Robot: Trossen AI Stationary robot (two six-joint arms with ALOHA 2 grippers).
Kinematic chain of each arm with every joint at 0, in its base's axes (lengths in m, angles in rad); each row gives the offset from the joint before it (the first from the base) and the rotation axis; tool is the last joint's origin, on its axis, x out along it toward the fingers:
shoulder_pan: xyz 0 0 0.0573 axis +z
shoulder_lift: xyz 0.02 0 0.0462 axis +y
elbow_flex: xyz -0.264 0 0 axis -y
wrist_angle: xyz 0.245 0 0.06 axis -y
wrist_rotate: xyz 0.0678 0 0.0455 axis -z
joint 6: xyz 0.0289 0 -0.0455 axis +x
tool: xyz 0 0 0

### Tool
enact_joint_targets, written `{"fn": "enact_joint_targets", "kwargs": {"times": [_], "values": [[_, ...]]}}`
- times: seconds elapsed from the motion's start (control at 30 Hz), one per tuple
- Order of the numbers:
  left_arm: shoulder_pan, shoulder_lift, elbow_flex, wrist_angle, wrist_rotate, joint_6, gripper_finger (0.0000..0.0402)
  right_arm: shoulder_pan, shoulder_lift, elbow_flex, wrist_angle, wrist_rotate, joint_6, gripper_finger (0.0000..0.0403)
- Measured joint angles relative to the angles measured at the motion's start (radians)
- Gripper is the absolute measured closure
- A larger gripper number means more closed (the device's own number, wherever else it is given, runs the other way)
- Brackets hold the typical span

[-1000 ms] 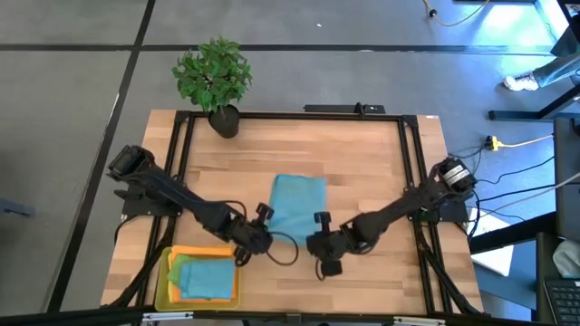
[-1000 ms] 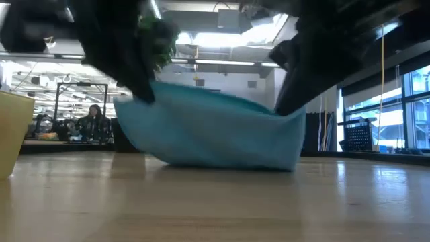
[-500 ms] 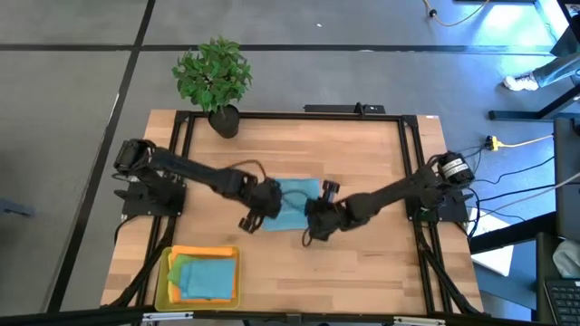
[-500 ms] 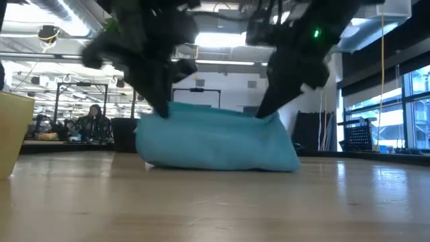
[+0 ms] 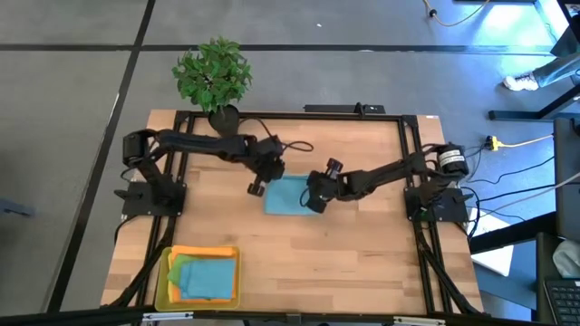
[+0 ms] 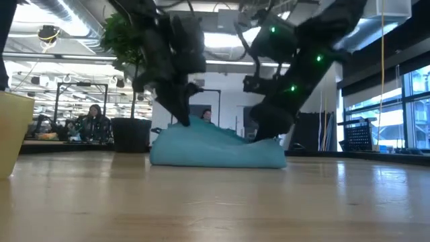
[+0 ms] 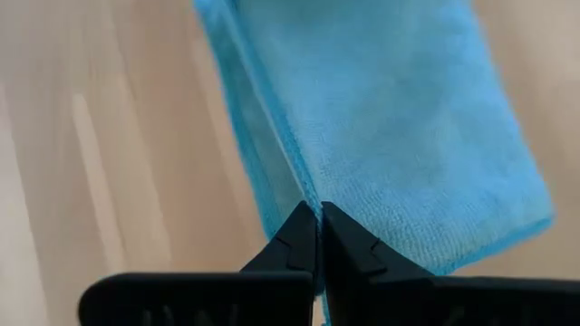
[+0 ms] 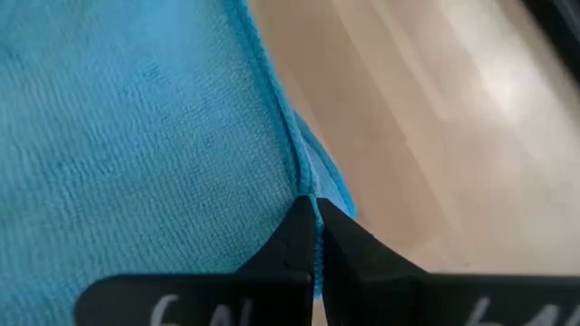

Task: Fold microfiber towels
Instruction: Fold the blue microfiber cloth

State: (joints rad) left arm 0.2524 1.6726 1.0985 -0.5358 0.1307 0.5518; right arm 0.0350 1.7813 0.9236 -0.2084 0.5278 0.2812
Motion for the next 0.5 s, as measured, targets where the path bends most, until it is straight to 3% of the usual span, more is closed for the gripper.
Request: {"fn": "enact_joint_targets", "kwargs": {"times": [0.17, 0.3, 0.5], "values": [[0.051, 0.07, 0.0, 0.013, 0.051, -0.002, 0.0401, -0.069, 0.0, -0.049, 0.101, -0.06, -0.025, 0.04], [0.064, 0.123, -0.001, 0.003, 0.006, -0.009, 0.0381, -0.087, 0.001, -0.062, 0.12, -0.086, -0.026, 0.0398], [0.066, 0.105, -0.002, 0.029, -0.041, -0.065, 0.0322, -0.089, 0.001, -0.062, 0.124, -0.001, -0.024, 0.0387]]}}
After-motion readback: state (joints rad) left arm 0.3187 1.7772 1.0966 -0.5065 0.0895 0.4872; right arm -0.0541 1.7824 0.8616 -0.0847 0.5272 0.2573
